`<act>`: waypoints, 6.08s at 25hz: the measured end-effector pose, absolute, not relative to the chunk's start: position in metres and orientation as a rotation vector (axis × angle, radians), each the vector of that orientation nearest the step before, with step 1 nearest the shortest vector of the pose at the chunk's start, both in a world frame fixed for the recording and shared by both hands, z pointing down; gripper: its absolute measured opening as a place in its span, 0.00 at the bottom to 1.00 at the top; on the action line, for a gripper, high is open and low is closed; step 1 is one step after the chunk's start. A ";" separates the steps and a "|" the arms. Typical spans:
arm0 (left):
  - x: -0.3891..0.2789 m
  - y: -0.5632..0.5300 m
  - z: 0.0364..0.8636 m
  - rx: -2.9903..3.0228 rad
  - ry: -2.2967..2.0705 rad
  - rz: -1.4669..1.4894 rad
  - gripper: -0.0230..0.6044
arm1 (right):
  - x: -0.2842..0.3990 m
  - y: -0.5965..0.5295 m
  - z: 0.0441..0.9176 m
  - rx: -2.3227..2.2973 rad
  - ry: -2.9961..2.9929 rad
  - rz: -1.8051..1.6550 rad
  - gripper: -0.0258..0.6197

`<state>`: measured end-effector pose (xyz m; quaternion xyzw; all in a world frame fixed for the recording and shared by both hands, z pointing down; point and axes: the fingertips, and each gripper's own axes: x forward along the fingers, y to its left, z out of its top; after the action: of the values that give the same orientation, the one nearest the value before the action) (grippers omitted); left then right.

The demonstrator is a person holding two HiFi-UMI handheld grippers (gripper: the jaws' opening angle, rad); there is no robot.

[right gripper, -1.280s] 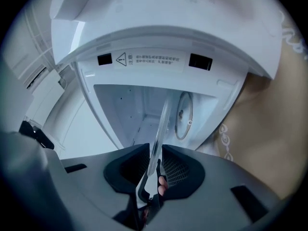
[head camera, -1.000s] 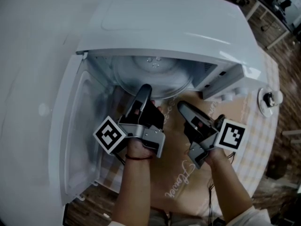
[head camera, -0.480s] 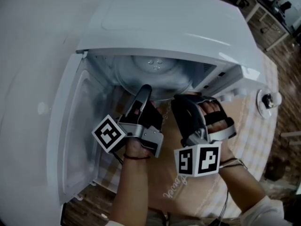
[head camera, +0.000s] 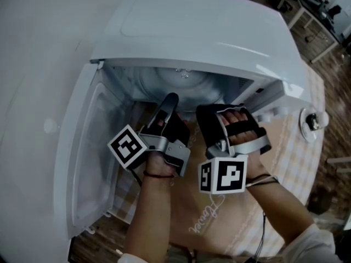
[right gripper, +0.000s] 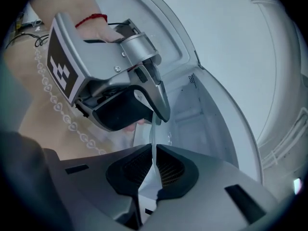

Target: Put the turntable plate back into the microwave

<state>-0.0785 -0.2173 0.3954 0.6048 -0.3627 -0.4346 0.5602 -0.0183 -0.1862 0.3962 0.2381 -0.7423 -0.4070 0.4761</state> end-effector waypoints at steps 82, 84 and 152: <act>-0.101 -0.251 0.445 1.226 -1.122 -0.676 0.09 | -0.021 -0.247 0.443 0.413 -1.606 -0.820 0.14; -0.100 -0.251 0.445 1.202 -1.112 -0.697 0.09 | -0.026 -0.245 0.443 0.392 -1.650 -0.803 0.14; -0.089 -0.248 0.440 1.295 -1.156 -0.680 0.18 | -0.030 -0.234 0.439 0.379 -1.759 -0.738 0.12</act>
<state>-0.0892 -0.2481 0.4397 0.5577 -0.4980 -0.2930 0.5959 -0.0299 -0.2337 0.4391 0.1608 -0.7473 -0.3135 0.5633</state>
